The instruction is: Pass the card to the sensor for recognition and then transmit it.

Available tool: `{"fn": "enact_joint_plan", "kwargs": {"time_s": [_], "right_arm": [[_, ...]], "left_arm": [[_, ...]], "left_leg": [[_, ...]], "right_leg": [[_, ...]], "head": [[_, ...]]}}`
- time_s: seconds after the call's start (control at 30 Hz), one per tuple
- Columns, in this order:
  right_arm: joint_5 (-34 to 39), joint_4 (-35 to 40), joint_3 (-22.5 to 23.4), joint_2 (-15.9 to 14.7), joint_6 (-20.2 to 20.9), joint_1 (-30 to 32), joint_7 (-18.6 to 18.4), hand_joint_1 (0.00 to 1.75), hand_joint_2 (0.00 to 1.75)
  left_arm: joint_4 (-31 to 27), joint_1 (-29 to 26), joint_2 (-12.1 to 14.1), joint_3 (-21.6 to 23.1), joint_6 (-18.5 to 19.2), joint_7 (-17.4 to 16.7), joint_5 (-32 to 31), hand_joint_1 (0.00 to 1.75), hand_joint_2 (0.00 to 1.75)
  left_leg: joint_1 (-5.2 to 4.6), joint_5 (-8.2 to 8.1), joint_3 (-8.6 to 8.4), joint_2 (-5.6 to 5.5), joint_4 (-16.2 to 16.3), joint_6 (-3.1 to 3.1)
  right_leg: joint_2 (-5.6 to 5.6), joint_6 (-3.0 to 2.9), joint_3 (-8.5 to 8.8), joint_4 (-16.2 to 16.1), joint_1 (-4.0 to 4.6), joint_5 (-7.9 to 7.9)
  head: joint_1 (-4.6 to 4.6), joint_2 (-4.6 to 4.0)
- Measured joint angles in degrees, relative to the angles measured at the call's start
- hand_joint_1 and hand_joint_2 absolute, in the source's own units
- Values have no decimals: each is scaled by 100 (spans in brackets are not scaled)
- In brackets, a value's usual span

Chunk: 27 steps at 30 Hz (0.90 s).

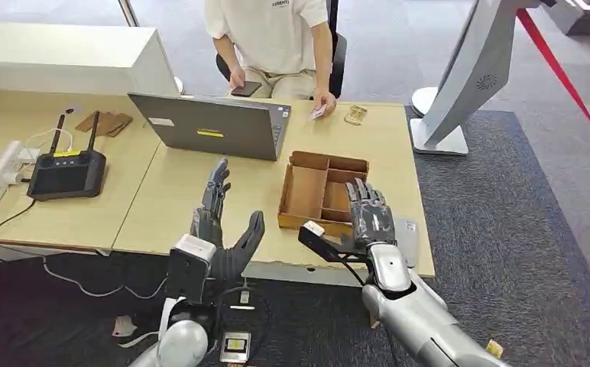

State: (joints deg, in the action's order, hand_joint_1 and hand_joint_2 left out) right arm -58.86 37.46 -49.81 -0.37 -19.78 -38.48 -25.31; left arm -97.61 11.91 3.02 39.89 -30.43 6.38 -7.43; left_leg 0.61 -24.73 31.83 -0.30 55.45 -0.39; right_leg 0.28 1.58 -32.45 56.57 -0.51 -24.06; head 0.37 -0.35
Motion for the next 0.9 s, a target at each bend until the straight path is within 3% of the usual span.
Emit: {"fn": "enact_joint_plan", "kwargs": {"time_s": [0.9], "right_arm": [[-79,2,-7,197,4,28,136,0,175]], "left_arm": [[-2,-108,7,-2,0,2,-81,0,175]], "left_leg": [[0,0,0,0,0,0]], "right_leg": [[0,0,0,0,0,0]], "head": [[0,0]]}}
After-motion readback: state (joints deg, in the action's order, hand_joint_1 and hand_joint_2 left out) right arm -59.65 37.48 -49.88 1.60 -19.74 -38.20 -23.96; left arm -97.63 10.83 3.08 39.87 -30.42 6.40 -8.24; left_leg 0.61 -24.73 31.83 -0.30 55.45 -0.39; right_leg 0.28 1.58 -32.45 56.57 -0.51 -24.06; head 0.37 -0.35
